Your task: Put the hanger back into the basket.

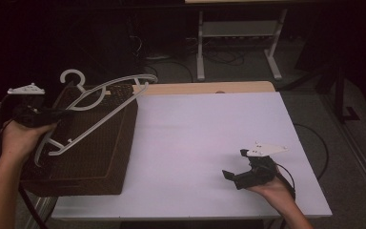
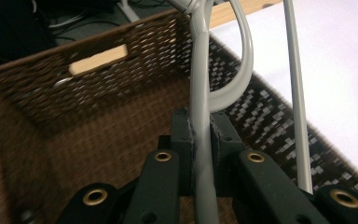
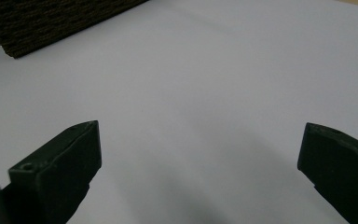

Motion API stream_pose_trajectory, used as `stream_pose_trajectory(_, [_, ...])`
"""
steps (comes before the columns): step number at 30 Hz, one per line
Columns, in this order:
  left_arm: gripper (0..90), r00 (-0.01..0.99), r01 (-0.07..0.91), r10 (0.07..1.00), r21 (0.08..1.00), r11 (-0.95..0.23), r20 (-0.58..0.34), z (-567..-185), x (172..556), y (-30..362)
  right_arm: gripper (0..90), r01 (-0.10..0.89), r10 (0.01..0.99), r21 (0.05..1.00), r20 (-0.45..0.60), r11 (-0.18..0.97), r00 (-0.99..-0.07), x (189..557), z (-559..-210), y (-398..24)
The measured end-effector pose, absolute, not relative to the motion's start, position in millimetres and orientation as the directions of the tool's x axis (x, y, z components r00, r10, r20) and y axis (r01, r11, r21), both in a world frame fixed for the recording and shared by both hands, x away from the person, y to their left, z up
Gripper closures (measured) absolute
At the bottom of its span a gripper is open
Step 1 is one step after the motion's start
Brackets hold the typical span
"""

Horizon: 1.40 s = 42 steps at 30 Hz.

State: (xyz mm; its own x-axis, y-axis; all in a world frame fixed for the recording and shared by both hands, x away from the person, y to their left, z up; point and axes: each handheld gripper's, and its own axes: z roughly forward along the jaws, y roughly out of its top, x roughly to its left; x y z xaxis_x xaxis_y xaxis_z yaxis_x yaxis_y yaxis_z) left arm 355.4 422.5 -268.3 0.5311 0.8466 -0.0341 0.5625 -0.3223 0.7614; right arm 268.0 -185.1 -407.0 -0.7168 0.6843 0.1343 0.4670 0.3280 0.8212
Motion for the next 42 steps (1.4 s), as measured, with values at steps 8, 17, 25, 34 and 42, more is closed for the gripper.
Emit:
stream_pose_trajectory(8, [83.0,0.465,0.602,0.885,0.743,-0.293,-0.028,-279,349,460,0.0,0.469,0.684,0.817,0.131,0.335,-0.718,269,-408,-184])
stream_pose_trajectory(17, [82.9,0.428,0.628,0.904,0.727,-0.278,-0.024,-292,346,485,0.0,0.467,0.686,0.817,0.127,0.337,-0.716,270,-408,-184])
stream_pose_trajectory(25, [82.8,0.413,0.642,0.91,0.716,-0.273,-0.024,-301,347,491,0.0,0.467,0.687,0.817,0.125,0.338,-0.716,270,-408,-184])
stream_pose_trajectory(34, [82.4,0.414,0.659,0.91,0.698,-0.28,-0.025,-312,349,491,0.0,0.472,0.687,0.815,0.13,0.337,-0.715,270,-408,-184])
stream_pose_trajectory(42, [56.3,0.407,0.632,0.912,0.734,-0.248,-0.041,-309,347,493,0.0,0.473,0.687,0.815,0.133,0.334,-0.714,270,-408,-185])
